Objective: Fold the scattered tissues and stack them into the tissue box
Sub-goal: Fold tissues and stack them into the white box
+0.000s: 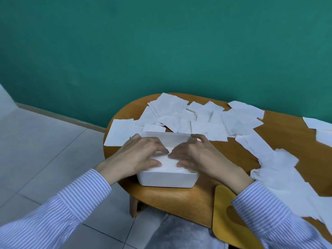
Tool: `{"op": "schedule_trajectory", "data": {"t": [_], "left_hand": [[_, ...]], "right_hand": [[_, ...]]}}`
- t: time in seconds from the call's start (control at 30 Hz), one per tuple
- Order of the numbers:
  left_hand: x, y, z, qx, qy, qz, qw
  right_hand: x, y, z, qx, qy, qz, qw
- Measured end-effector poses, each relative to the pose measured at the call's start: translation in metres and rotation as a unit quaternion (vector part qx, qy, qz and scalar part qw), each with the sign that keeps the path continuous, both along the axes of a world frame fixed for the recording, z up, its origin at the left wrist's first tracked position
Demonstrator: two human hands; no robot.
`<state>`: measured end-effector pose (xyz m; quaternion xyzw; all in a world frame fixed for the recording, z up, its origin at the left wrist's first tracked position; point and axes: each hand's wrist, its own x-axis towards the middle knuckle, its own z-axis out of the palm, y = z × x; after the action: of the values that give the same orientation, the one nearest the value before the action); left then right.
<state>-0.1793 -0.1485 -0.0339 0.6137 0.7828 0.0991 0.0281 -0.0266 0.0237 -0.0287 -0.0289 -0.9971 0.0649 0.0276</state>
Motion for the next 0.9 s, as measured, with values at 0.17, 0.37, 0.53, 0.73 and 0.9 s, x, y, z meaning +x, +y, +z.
{"op": "schedule_trajectory", "data": {"t": [0.17, 0.37, 0.53, 0.73, 0.9], "left_hand": [[0.001, 0.01, -0.001, -0.08, 0.012, 0.001, 0.997], [0.008, 0.006, 0.005, -0.027, 0.007, 0.023, 0.999], [0.039, 0.013, 0.019, 0.083, 0.001, 0.023, 0.996], [0.111, 0.068, 0.022, 0.129, -0.034, -0.052, 0.99], [0.177, 0.126, 0.008, 0.089, -0.052, -0.143, 0.984]], "right_hand": [[-0.011, -0.007, 0.001, 0.044, -0.103, -0.001, 0.994], [0.003, -0.002, 0.008, -0.019, -0.02, -0.012, 1.0], [0.051, 0.012, 0.025, -0.03, 0.107, -0.074, 0.991], [0.141, 0.043, 0.018, -0.033, 0.126, -0.167, 0.977], [0.236, 0.065, -0.004, -0.06, 0.136, -0.268, 0.952]]}}
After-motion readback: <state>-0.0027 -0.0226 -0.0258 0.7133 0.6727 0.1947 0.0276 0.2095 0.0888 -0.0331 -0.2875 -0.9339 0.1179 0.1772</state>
